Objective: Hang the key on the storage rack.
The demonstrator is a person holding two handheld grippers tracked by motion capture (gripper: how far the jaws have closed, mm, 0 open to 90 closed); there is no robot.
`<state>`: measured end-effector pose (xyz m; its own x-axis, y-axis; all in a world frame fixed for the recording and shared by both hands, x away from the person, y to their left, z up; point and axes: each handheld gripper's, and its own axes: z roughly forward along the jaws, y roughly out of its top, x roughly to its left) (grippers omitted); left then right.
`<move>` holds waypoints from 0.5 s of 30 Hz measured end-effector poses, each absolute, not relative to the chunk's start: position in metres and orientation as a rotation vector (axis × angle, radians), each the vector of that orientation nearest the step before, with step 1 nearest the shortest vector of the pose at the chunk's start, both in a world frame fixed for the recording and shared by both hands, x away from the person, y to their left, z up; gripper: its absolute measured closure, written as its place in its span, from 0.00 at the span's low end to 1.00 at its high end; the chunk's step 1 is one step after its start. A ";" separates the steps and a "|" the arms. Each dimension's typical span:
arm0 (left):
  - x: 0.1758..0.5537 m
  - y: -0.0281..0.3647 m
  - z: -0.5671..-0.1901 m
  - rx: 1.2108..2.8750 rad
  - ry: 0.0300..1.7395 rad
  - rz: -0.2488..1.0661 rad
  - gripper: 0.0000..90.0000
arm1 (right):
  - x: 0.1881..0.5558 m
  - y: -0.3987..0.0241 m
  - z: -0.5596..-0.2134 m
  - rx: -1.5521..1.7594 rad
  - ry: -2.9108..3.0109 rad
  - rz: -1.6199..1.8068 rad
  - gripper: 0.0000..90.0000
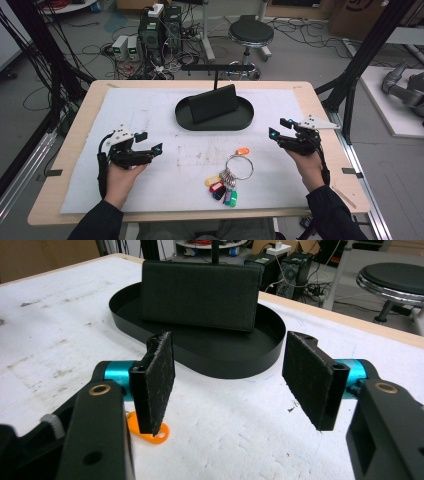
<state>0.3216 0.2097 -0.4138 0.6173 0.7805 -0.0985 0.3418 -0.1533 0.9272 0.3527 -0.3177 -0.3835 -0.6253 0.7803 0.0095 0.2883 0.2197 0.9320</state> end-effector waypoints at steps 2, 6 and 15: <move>0.319 0.213 -0.415 1.734 0.922 0.514 0.27 | 0.346 -0.318 -0.383 0.981 2.040 1.399 0.38; 0.317 0.213 -0.414 1.745 0.894 0.517 0.23 | 0.337 -0.320 -0.385 0.958 2.045 1.399 0.37; 0.314 0.221 -0.416 1.740 0.871 0.535 0.23 | 0.333 -0.329 -0.399 0.940 2.043 1.454 0.38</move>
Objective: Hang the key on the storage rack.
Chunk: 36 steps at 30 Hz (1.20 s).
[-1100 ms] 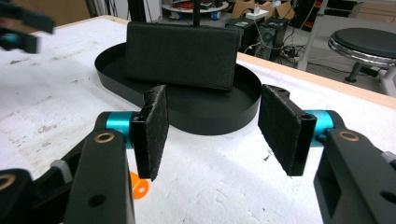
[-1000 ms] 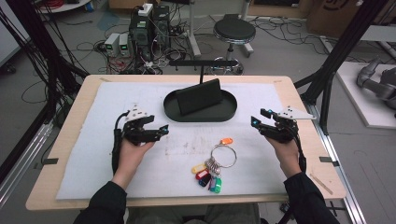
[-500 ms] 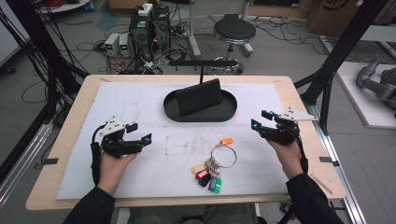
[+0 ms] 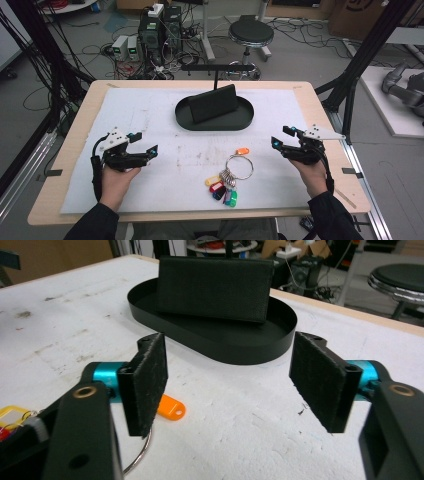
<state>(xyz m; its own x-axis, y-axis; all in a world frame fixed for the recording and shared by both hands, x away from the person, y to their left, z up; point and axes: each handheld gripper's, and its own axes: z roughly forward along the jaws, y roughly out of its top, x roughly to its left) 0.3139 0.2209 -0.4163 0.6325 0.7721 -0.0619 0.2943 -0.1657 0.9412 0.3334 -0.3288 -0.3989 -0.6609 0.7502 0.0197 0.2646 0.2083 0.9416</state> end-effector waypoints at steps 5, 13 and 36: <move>0.311 0.224 -0.422 1.728 0.898 0.548 0.23 | 0.332 -0.327 -0.403 0.907 2.108 1.436 0.44; 0.311 0.222 -0.428 1.741 0.906 0.534 0.23 | 0.332 -0.306 -0.416 0.898 2.263 1.376 0.61; 0.309 0.222 -0.431 1.742 0.909 0.537 0.23 | 0.343 -0.261 -0.449 0.995 2.488 1.095 0.76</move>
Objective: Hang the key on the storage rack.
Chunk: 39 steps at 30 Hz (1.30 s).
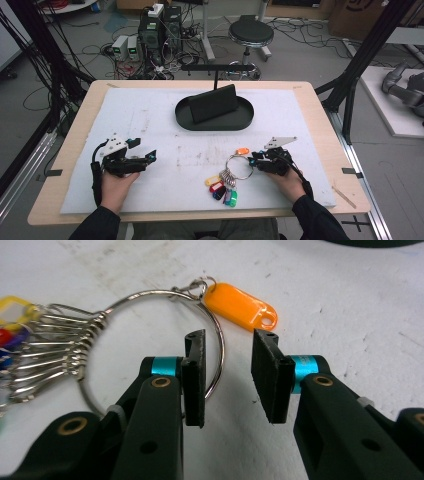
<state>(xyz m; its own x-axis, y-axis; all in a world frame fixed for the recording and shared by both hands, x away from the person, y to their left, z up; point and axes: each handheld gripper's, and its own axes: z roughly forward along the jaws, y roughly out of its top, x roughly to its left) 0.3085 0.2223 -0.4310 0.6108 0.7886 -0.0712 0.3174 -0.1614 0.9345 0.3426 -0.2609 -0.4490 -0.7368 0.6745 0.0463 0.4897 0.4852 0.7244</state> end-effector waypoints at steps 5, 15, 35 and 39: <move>0.309 0.220 -0.431 1.746 0.905 0.536 0.23 | 0.341 -0.252 -0.451 0.954 2.471 1.030 0.82; 0.309 0.215 -0.431 1.750 0.900 0.529 0.23 | 0.339 -0.246 -0.452 0.859 2.487 1.014 0.96; 0.307 0.217 -0.430 1.742 0.896 0.538 0.24 | 0.332 -0.264 -0.414 0.876 2.284 1.238 0.98; 0.307 0.217 -0.430 1.740 0.895 0.540 0.24 | 0.326 -0.262 -0.406 0.832 2.257 1.291 0.98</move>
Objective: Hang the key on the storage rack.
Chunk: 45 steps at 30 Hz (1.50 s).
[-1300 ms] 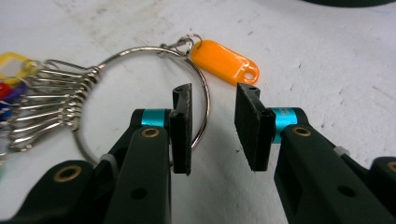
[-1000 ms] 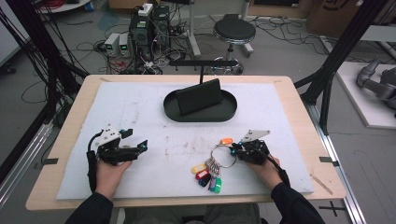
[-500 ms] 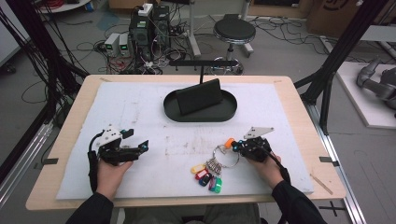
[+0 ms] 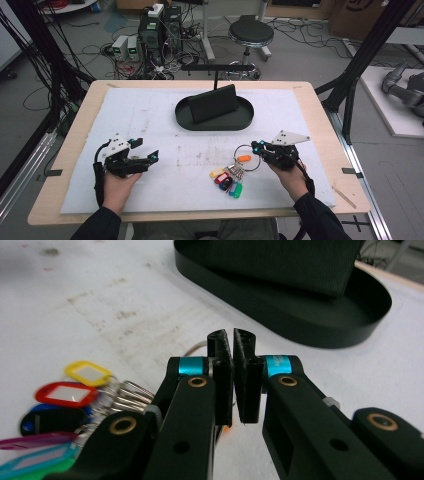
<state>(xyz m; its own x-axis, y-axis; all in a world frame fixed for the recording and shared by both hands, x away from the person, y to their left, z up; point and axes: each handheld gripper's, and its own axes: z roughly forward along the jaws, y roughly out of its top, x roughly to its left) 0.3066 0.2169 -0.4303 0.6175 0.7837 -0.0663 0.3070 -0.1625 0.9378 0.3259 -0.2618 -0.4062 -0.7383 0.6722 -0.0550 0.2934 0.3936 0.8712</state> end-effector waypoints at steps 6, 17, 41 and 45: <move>0.307 0.216 -0.431 1.745 0.889 0.537 0.24 | 0.319 -0.255 -0.404 0.779 2.275 1.345 0.97; 0.307 0.215 -0.431 1.744 0.886 0.529 0.24 | 0.322 -0.252 -0.410 0.864 2.388 1.370 0.92; 0.313 0.187 -0.406 1.698 0.663 0.313 0.31 | 0.322 -0.252 -0.365 0.725 2.365 1.492 0.97; 0.316 0.176 -0.396 1.692 0.593 0.249 0.32 | 0.323 -0.252 -0.351 0.666 2.361 1.540 0.97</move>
